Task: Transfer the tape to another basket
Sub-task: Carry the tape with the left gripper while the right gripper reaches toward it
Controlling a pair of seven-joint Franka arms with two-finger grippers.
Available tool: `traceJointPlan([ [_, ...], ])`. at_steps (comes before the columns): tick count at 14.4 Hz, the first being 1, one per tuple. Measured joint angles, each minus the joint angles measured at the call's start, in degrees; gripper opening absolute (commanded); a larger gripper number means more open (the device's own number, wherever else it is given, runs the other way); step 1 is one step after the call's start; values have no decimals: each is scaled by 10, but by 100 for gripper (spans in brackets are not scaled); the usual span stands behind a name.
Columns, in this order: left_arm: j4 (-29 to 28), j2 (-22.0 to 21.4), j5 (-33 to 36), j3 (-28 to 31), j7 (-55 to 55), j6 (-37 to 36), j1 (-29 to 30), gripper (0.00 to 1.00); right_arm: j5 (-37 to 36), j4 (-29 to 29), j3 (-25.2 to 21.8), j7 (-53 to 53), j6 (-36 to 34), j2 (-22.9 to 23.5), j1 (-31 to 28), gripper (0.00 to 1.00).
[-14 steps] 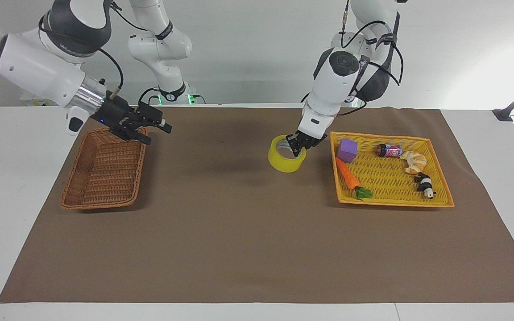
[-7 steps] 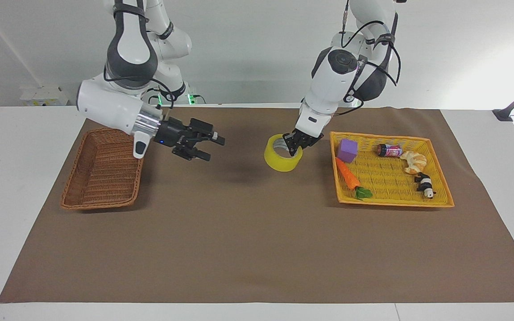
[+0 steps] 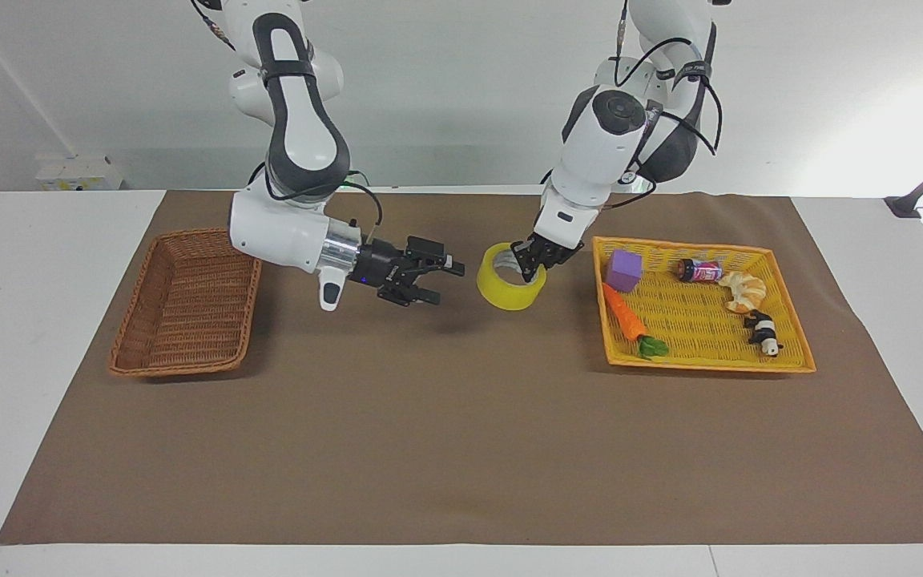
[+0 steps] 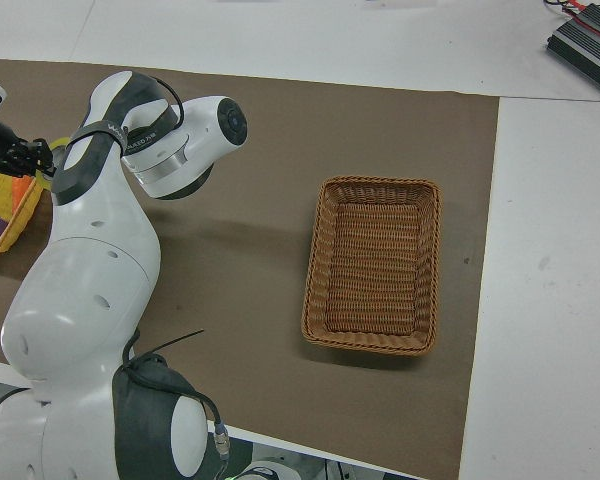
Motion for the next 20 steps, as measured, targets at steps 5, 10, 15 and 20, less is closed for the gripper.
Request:
traceJointPlan([
  [5, 0, 0, 0, 0, 0, 0, 0, 0, 25, -7, 0, -27, 34, 10, 41, 100],
  [10, -1, 0, 0, 0, 0, -1, 0, 0, 44, -8, 0, -28, 42, 10, 57, 100],
  [15, -1, 1, 0, 0, 0, -1, 0, 0, 44, -9, 0, -28, 56, 10, 70, 89],
  [20, -1, 1, 0, 0, 0, -1, 0, 0, 44, -9, -1, -28, 60, 10, 70, 63],
])
